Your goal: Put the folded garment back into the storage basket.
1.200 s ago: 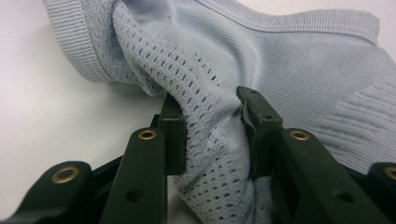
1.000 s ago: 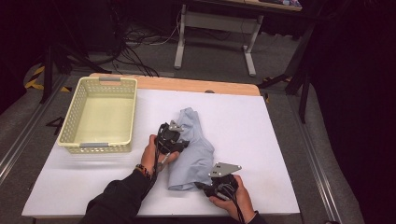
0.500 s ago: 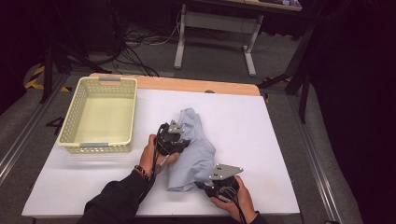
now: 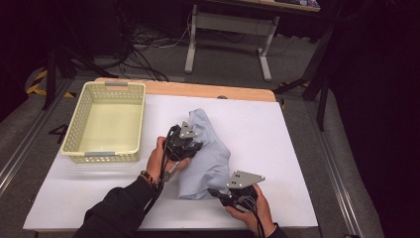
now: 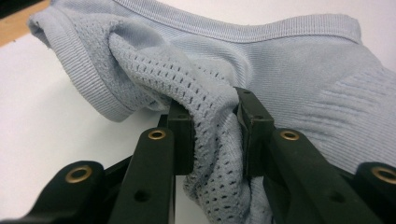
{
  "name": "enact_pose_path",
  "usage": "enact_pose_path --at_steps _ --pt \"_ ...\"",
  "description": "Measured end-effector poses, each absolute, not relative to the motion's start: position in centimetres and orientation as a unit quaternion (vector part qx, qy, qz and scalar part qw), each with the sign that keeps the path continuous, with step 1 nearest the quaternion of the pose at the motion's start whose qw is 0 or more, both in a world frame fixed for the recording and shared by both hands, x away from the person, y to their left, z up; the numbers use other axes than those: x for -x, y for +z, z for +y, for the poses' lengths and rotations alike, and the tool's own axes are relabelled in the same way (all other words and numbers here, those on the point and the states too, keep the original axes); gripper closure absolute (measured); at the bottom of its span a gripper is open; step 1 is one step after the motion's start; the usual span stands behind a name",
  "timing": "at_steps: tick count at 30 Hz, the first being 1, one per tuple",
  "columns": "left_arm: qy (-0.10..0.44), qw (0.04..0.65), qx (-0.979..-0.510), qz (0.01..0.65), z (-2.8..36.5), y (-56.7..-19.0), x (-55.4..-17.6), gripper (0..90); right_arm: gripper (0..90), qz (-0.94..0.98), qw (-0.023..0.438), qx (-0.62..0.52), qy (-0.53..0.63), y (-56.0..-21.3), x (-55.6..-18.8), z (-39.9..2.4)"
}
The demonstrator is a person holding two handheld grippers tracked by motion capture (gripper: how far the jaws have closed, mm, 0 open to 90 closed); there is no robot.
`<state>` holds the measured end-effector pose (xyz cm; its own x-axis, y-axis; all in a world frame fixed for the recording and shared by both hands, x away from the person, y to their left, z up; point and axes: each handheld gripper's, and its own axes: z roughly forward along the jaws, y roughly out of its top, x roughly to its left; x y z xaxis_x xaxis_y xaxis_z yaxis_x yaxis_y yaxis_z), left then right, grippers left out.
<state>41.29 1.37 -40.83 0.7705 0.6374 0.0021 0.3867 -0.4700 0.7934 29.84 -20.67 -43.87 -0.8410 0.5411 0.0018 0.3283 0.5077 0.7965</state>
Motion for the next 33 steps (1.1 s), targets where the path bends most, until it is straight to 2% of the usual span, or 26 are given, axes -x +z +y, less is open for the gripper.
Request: enact_pose_path --at_steps 13,33 --pt "0.178 0.414 -0.843 0.294 2.5 -37.8 -42.1 71.7 75.1 0.850 0.142 -0.241 0.446 -41.9 -31.0 -19.8" --pt "0.233 0.401 -0.828 0.314 7.3 -34.0 -43.4 72.2 75.1 0.850 0.162 -0.200 0.460 -38.7 -34.5 -15.4"
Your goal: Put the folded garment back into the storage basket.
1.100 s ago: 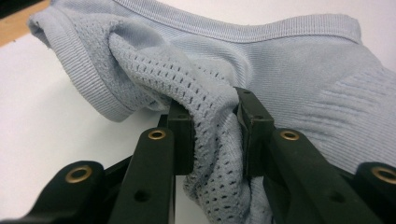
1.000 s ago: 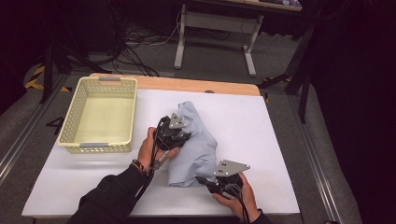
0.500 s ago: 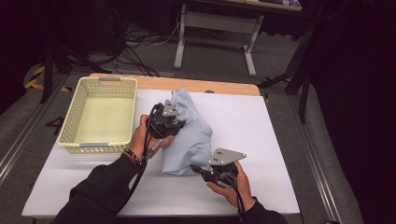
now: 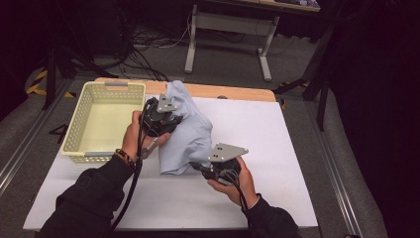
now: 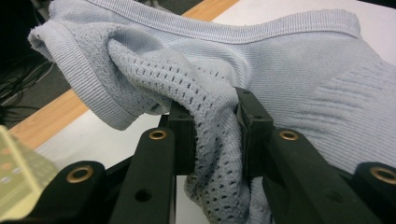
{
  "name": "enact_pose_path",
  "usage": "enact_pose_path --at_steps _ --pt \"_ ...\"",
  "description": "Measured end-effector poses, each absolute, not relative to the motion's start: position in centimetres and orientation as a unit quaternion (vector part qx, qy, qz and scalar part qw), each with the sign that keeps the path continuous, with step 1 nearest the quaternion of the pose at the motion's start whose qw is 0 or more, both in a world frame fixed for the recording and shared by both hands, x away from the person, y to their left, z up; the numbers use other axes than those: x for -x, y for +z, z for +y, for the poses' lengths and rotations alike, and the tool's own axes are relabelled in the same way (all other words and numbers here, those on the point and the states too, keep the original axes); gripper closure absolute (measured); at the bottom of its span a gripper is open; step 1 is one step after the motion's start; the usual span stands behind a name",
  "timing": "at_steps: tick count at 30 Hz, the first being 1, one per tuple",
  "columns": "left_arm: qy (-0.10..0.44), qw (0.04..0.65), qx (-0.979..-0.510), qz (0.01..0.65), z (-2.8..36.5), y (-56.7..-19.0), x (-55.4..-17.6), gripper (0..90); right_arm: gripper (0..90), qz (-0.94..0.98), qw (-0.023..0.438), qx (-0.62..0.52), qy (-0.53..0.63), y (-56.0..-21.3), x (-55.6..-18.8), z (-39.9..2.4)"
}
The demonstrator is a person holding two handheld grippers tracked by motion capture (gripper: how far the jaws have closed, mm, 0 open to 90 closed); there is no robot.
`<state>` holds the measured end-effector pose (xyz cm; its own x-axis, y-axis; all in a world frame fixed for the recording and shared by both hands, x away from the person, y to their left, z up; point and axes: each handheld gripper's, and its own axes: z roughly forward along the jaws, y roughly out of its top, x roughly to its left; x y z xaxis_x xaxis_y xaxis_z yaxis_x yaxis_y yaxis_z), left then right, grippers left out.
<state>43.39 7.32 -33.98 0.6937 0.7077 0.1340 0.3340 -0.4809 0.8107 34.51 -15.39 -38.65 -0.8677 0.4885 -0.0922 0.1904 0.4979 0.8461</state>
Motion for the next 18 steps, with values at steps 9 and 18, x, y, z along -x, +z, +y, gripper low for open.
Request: enact_pose_path --at_steps 9,18 --pt "0.252 0.394 -0.823 0.322 10.0 -32.7 -43.6 72.4 75.1 0.849 0.162 -0.182 0.469 -37.7 -35.8 -12.7" --pt "0.258 0.401 -0.811 0.339 12.7 -32.2 -43.7 73.1 75.1 0.846 0.164 -0.174 0.476 -37.2 -36.5 -10.3"
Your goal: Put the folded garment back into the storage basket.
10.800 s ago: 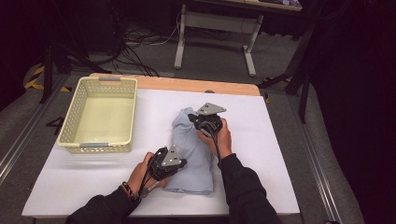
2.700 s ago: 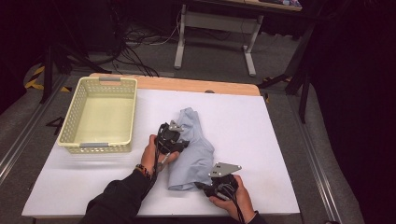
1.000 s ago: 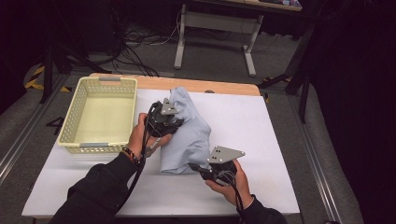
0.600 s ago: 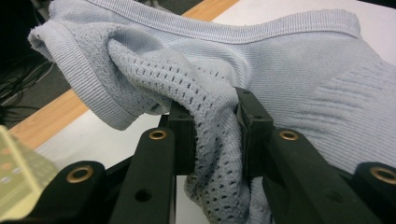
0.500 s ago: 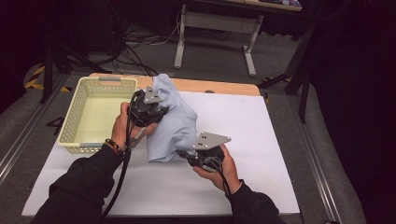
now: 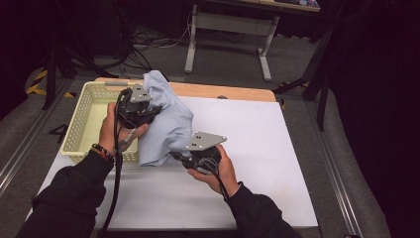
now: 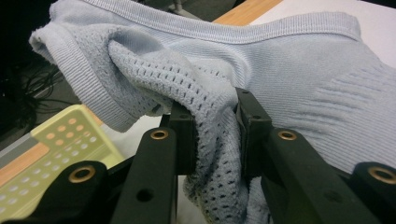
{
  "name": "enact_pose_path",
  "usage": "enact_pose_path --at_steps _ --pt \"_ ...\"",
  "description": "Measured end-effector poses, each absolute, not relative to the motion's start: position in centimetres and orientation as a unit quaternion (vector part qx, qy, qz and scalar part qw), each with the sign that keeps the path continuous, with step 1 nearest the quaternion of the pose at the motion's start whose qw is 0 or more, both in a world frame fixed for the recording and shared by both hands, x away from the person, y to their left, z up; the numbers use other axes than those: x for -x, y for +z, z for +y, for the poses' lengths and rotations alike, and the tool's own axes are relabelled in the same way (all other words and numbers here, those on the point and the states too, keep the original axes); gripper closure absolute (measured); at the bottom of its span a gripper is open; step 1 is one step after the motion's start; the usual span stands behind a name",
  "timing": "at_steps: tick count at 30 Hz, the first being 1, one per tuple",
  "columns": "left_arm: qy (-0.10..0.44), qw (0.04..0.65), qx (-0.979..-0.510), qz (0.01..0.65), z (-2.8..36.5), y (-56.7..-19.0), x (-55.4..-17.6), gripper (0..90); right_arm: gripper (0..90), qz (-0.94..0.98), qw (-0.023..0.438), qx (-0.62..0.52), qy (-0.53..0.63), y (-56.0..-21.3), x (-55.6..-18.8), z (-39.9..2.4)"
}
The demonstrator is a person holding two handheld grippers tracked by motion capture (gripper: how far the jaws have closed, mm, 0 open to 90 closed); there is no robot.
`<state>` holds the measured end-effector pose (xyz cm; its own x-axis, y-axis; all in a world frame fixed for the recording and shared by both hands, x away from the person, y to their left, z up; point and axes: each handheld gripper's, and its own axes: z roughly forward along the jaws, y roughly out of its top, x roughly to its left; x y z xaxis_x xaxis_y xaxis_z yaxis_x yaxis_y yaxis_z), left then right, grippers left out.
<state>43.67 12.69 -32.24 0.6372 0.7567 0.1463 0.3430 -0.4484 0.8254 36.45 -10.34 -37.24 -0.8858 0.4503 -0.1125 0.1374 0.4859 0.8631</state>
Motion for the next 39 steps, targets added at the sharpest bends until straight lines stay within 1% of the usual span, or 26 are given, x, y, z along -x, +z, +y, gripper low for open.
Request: enact_pose_path --at_steps 9,15,34,39 --pt "0.267 0.397 -0.800 0.363 15.7 -32.3 -44.2 73.2 75.1 0.845 0.164 -0.168 0.481 -37.5 -37.7 -7.2" --pt "0.271 0.394 -0.793 0.376 17.6 -32.4 -44.8 73.2 75.1 0.844 0.154 -0.171 0.484 -37.9 -38.7 -5.2" --pt "0.283 0.376 -0.777 0.418 22.8 -32.9 -46.1 73.2 75.0 0.846 0.144 -0.174 0.483 -38.6 -41.2 0.3" --pt "0.286 0.371 -0.773 0.428 23.9 -33.1 -46.5 73.1 74.8 0.849 0.148 -0.173 0.477 -38.9 -41.7 1.7"
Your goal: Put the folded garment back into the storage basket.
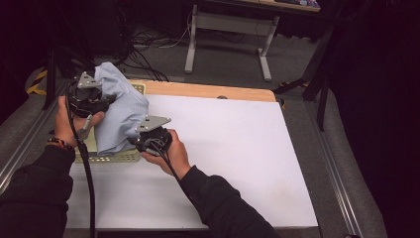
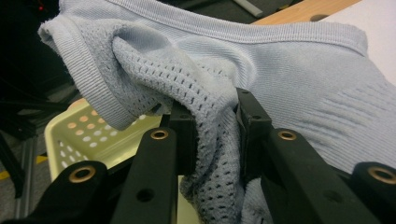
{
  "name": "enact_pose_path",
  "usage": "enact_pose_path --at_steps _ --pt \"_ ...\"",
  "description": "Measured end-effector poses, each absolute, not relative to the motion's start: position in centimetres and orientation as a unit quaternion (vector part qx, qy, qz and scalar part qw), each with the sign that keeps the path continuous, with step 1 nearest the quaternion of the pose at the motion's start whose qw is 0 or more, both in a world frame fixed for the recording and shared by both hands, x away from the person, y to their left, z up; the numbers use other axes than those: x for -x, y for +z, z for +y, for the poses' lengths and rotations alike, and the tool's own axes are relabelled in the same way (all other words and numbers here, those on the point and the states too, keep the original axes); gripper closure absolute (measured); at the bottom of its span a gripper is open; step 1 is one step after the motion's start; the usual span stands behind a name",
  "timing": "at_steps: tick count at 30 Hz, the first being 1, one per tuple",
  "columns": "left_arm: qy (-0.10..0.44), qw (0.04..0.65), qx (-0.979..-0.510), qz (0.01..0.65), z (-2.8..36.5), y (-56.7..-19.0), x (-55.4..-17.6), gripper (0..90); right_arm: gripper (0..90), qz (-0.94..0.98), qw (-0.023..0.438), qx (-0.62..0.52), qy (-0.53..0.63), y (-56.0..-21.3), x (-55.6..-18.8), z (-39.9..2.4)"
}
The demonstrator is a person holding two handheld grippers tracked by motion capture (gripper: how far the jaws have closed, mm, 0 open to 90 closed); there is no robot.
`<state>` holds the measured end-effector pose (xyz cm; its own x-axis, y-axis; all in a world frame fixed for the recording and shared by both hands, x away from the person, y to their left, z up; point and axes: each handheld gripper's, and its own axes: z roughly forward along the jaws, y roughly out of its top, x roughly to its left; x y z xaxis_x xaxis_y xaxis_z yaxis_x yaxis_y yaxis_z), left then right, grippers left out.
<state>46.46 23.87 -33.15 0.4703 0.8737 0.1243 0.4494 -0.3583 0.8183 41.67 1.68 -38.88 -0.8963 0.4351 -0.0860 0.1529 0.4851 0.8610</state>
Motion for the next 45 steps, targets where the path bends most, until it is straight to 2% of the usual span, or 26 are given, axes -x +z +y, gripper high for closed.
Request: enact_pose_path --at_steps 6,14,23,34,40,44,45 --pt "0.301 0.341 -0.785 0.421 24.0 -32.8 -47.1 73.2 74.6 0.849 0.154 -0.177 0.473 -39.2 -42.1 3.0" --pt "0.304 0.322 -0.788 0.428 24.6 -33.3 -48.1 73.1 74.2 0.851 0.138 -0.193 0.469 -40.0 -43.1 4.5" --pt "0.280 0.331 -0.779 0.453 25.6 -34.8 -48.8 73.0 74.1 0.855 0.131 -0.204 0.458 -41.1 -43.8 5.0" --pt "0.281 0.318 -0.784 0.453 25.5 -35.3 -49.0 72.8 70.6 0.860 0.128 -0.200 0.452 -41.7 -43.7 5.7" --pt "0.281 0.301 -0.793 0.449 25.5 -35.4 -49.2 72.7 62.7 0.860 0.119 -0.201 0.454 -41.8 -43.5 5.8" --pt "0.273 0.296 -0.794 0.456 25.9 -35.9 -49.6 72.4 47.4 0.860 0.117 -0.208 0.451 -41.9 -43.3 5.6" --pt "0.269 0.295 -0.794 0.458 25.9 -36.1 -49.6 72.3 46.2 0.856 0.120 -0.209 0.457 -41.8 -43.1 5.3"
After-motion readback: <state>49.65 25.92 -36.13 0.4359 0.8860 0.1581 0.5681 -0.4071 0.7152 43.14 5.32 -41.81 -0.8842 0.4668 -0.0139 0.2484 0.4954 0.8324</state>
